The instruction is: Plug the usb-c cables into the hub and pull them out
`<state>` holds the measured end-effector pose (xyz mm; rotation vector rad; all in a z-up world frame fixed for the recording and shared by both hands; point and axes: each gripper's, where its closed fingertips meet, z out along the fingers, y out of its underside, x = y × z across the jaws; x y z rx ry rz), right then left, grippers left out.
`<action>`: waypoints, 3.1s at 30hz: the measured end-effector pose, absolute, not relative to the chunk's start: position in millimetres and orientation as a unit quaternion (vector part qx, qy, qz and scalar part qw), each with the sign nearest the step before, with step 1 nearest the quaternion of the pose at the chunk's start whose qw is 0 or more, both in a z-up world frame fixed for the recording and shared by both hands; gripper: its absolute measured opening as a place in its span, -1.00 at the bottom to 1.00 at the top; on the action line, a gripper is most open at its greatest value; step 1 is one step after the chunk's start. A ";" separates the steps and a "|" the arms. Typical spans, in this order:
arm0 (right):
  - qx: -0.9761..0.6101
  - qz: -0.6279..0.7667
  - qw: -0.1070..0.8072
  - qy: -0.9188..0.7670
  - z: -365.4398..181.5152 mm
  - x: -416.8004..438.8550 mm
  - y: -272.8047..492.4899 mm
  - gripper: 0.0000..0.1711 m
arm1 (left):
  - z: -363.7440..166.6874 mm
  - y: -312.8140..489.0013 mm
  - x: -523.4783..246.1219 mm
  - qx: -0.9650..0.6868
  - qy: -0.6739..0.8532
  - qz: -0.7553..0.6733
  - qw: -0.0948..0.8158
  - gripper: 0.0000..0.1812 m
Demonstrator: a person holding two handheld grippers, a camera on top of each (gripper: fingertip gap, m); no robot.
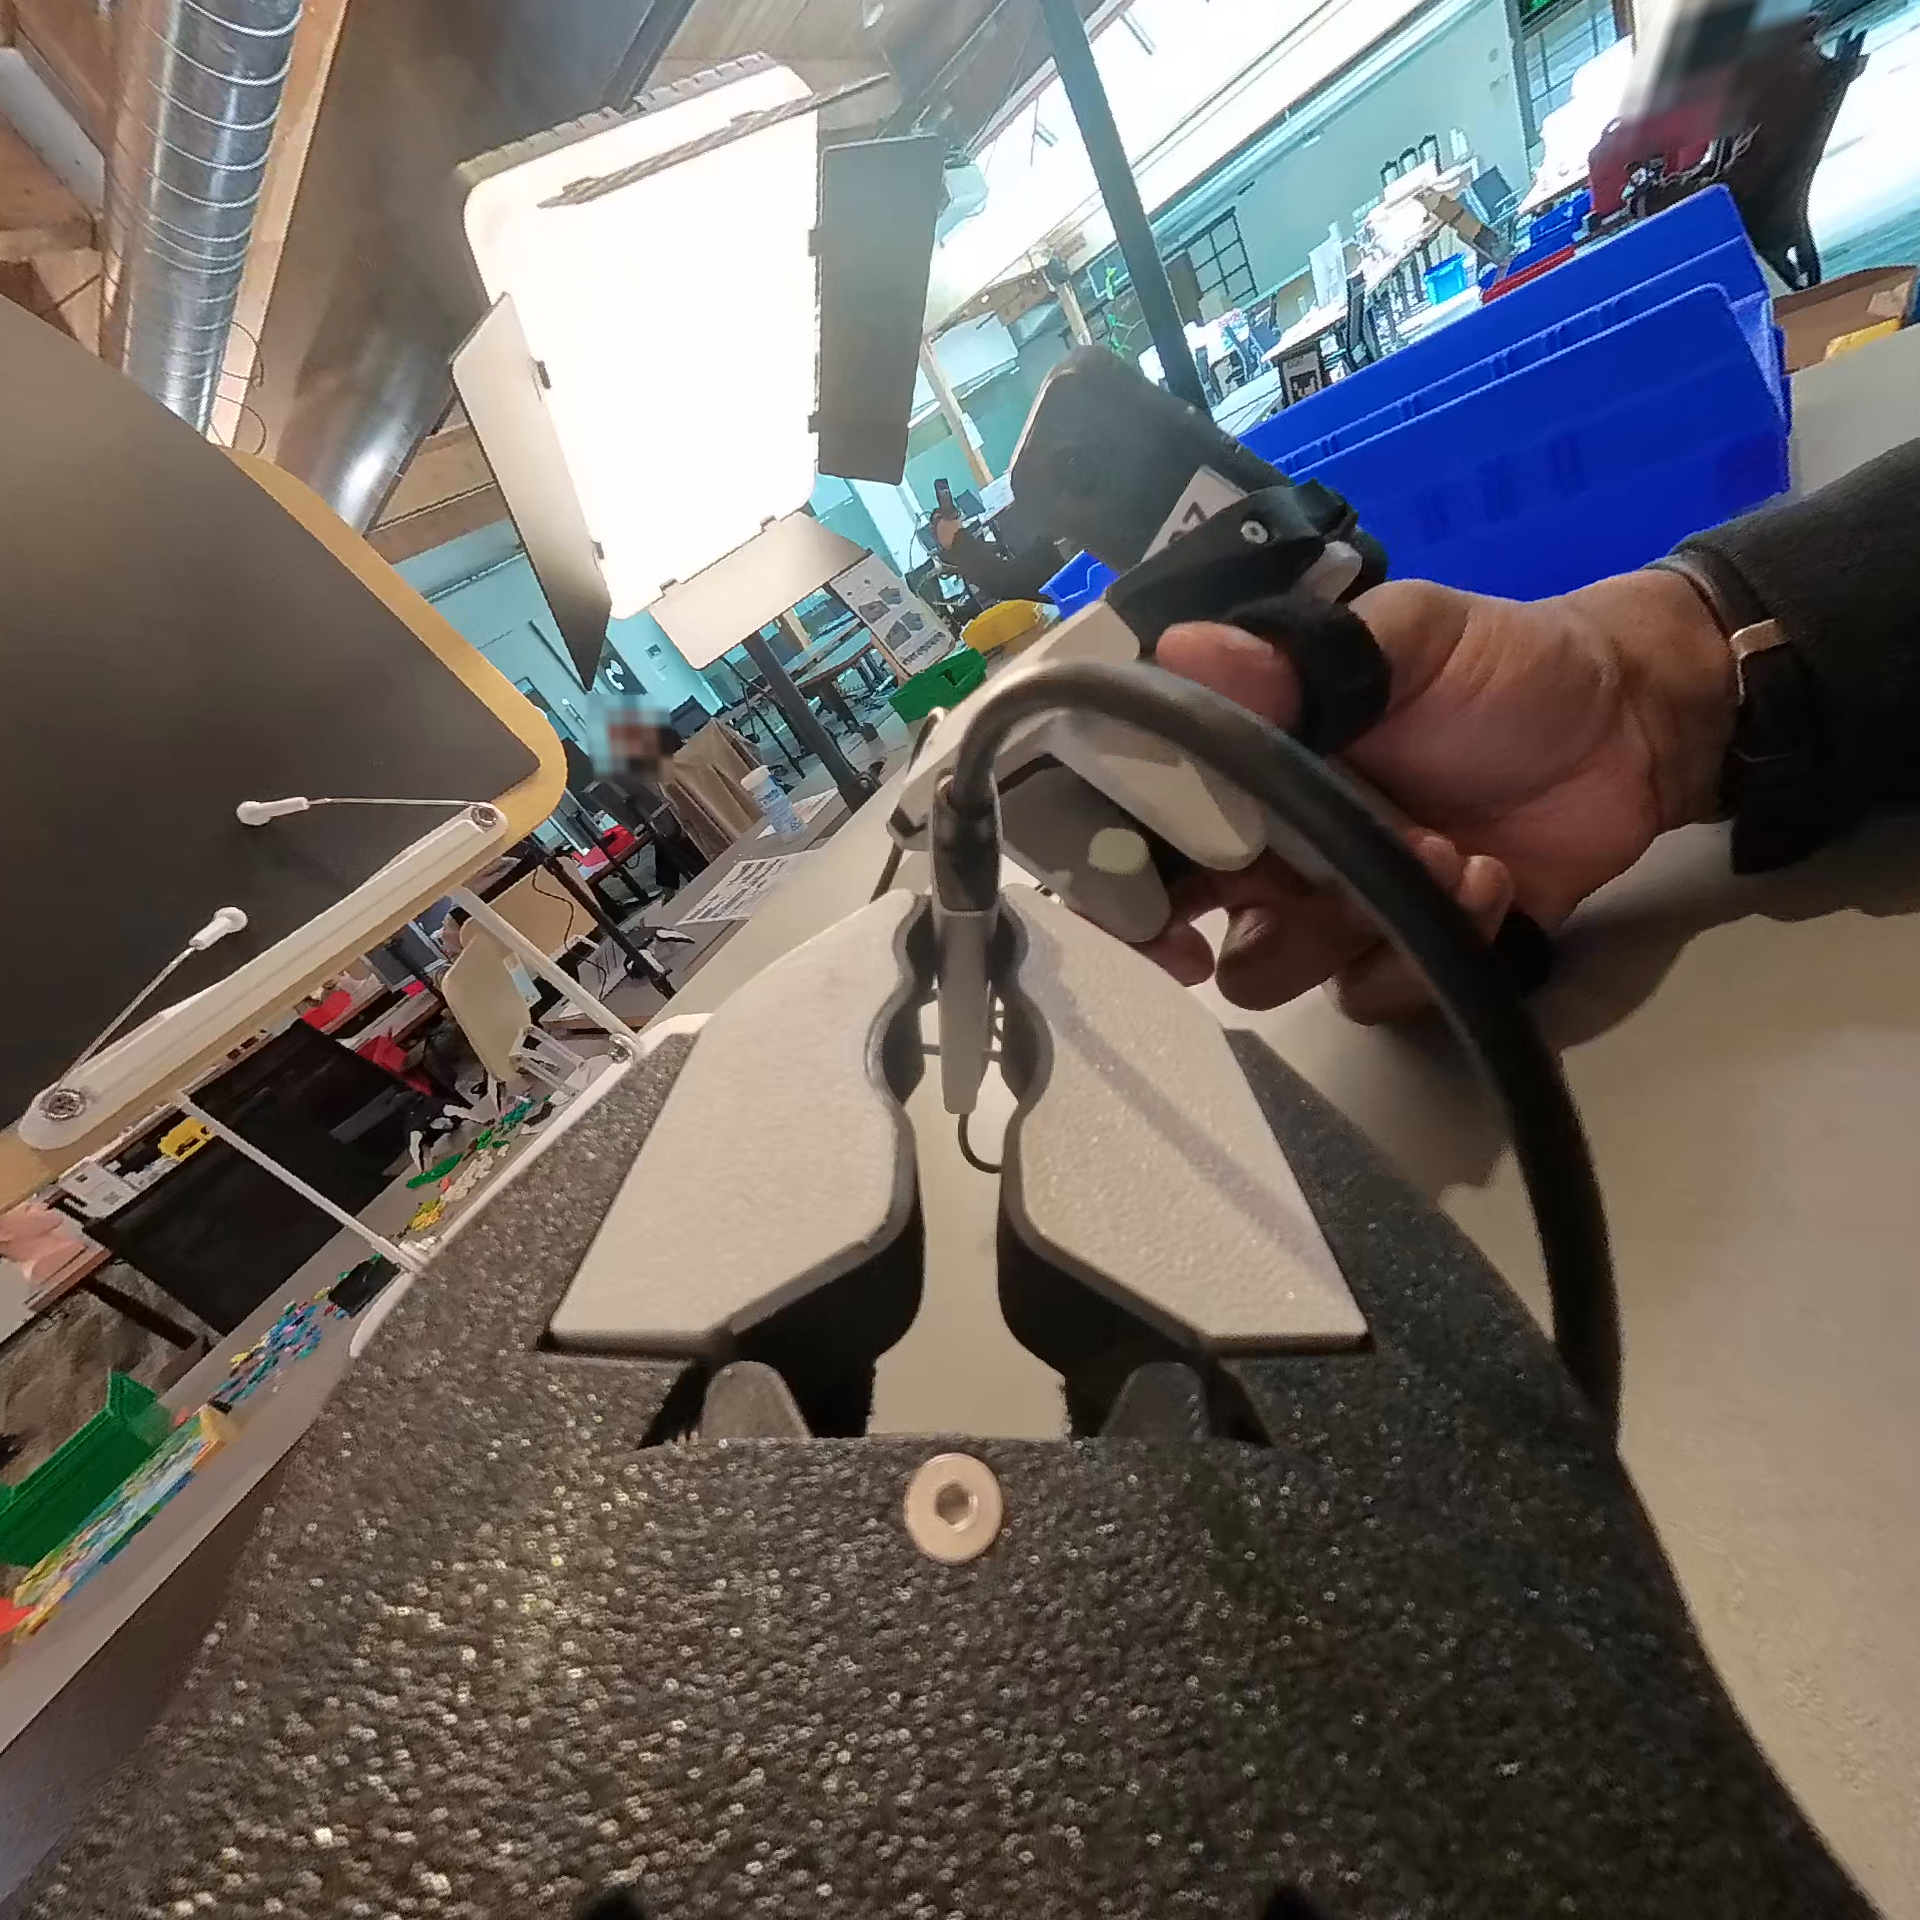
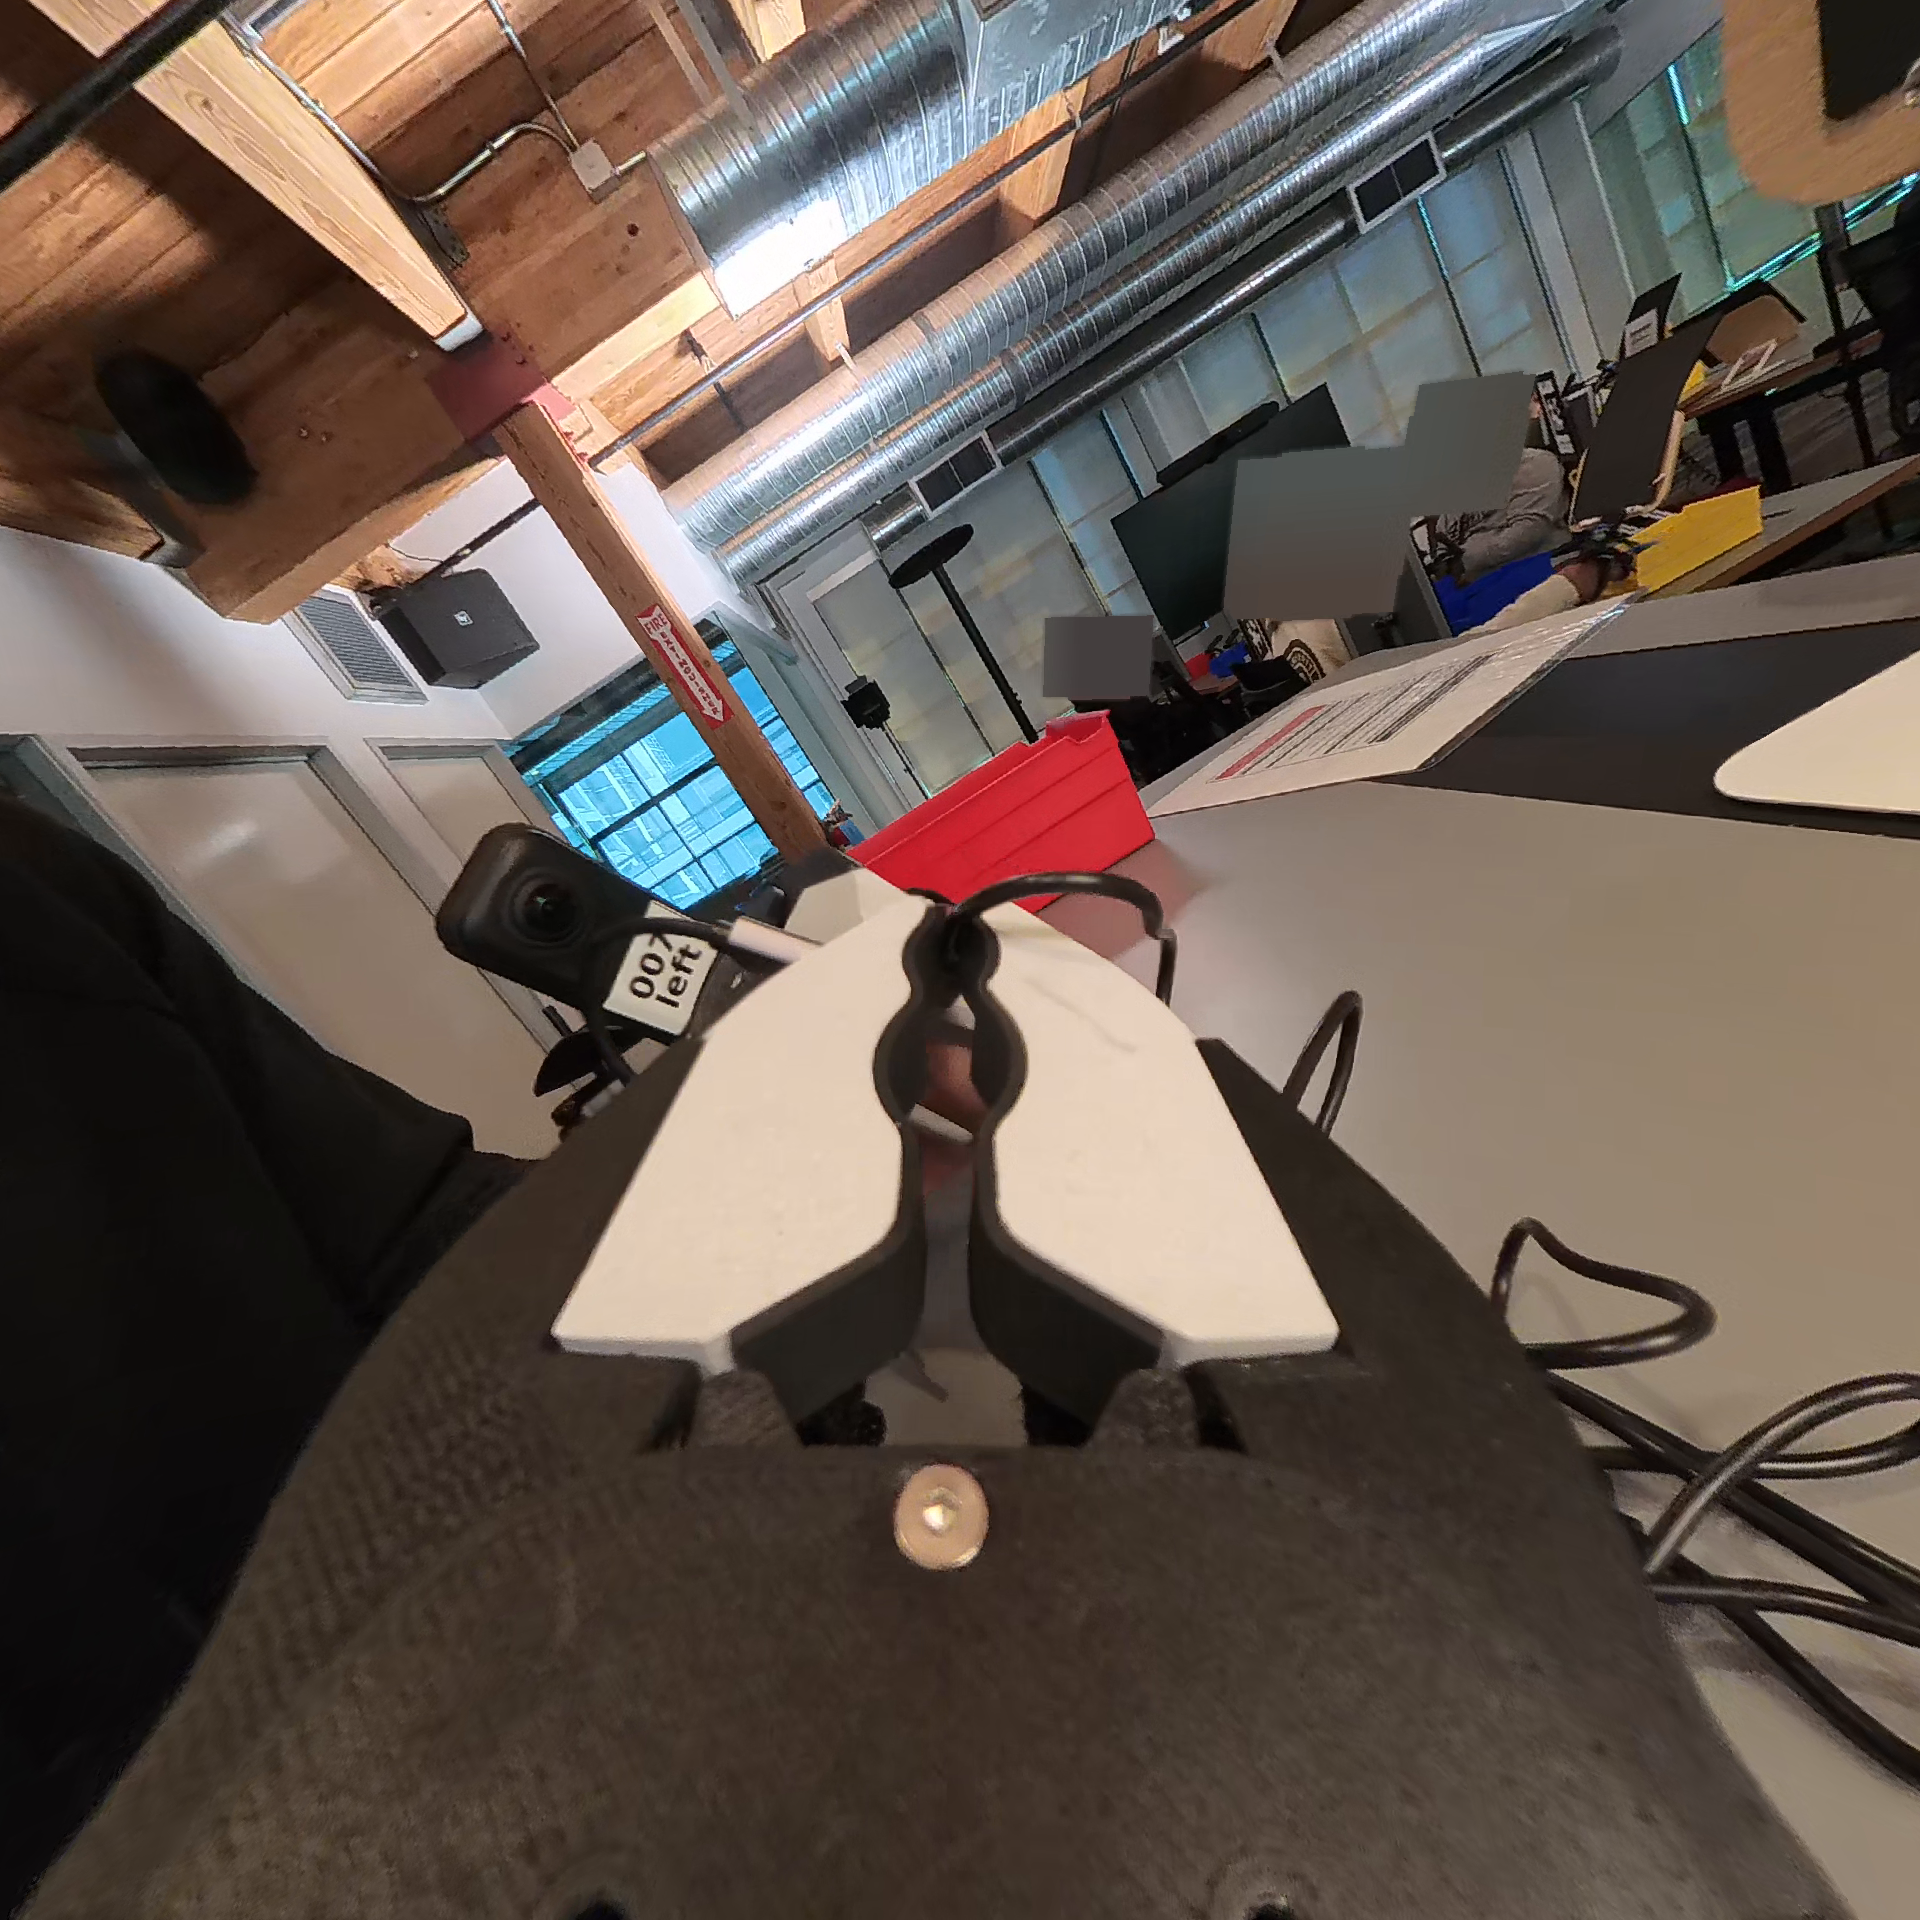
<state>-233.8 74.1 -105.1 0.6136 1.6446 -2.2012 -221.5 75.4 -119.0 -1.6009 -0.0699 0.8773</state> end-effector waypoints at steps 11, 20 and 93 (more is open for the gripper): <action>0.224 -0.754 0.134 0.603 -111.9 -236.2 72.2 -0.97 | -118.3 72.7 -224.1 -0.691 -0.045 0.374 0.617 -0.89; 0.223 -0.750 0.154 0.603 -112.6 -233.4 70.8 -0.97 | -118.9 71.6 -225.2 -0.691 -0.050 0.370 0.619 -0.89; 0.201 -0.761 0.160 0.596 -110.9 -221.3 51.3 -0.92 | -97.9 62.4 -226.0 -0.555 -0.196 -0.037 0.808 -0.89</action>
